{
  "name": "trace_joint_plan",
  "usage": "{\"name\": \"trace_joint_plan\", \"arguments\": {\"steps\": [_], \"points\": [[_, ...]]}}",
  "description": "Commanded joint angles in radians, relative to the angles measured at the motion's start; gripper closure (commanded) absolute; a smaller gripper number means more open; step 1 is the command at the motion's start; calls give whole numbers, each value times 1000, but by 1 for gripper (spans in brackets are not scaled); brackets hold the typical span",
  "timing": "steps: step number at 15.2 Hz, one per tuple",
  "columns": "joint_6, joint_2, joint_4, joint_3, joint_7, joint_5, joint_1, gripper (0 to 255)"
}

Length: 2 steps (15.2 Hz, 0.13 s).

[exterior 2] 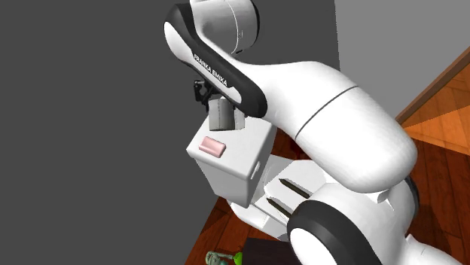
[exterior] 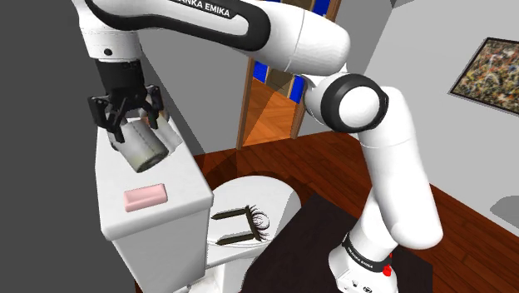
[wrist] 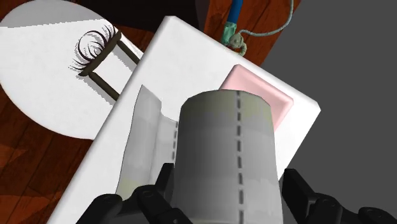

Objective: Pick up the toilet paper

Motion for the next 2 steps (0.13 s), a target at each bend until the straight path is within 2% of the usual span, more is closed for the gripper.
{"name": "trace_joint_plan", "arguments": {"steps": [1, 2], "points": [[-25, 11, 37, -1, 1, -3, 9, 255], [-25, 10, 36, -1, 1, -3, 9, 255]]}}
